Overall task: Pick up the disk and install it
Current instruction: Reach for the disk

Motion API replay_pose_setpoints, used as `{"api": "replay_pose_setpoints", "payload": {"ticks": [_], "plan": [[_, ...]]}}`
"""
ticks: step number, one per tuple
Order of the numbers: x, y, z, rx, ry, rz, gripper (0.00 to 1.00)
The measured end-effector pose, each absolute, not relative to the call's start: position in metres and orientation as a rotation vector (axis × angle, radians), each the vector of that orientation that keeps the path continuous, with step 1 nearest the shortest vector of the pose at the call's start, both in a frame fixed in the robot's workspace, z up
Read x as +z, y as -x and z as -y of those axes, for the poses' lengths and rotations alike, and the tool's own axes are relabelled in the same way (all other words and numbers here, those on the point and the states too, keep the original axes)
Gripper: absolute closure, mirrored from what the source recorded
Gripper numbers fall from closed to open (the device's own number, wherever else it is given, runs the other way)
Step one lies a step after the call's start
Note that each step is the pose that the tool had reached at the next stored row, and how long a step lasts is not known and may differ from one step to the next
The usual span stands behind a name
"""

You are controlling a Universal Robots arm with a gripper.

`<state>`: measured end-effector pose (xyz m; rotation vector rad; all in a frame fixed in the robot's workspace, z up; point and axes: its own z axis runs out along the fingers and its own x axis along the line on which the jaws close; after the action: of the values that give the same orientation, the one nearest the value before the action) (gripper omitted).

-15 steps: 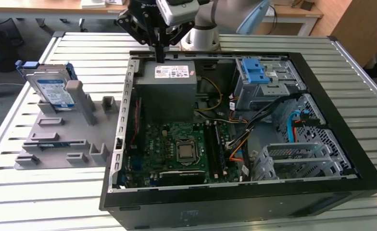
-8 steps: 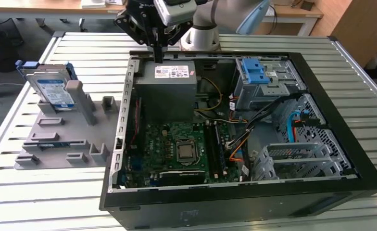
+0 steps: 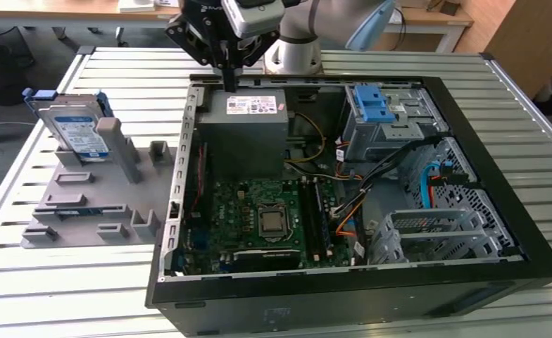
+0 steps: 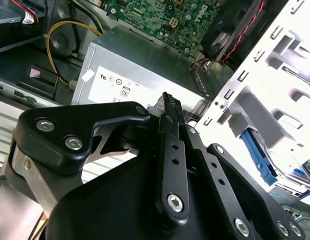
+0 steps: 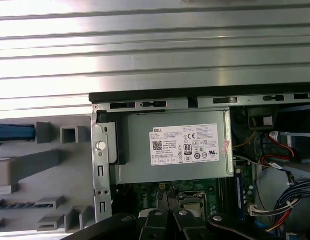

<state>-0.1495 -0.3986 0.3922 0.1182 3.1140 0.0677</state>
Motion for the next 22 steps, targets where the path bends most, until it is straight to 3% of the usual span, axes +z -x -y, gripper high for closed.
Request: {"api": "replay_pose_setpoints", "payload": {"ticks": [22], "plan": [[0.3919,0.1594,0.3985,0.068,-0.118,-3.114,0.89]]}}
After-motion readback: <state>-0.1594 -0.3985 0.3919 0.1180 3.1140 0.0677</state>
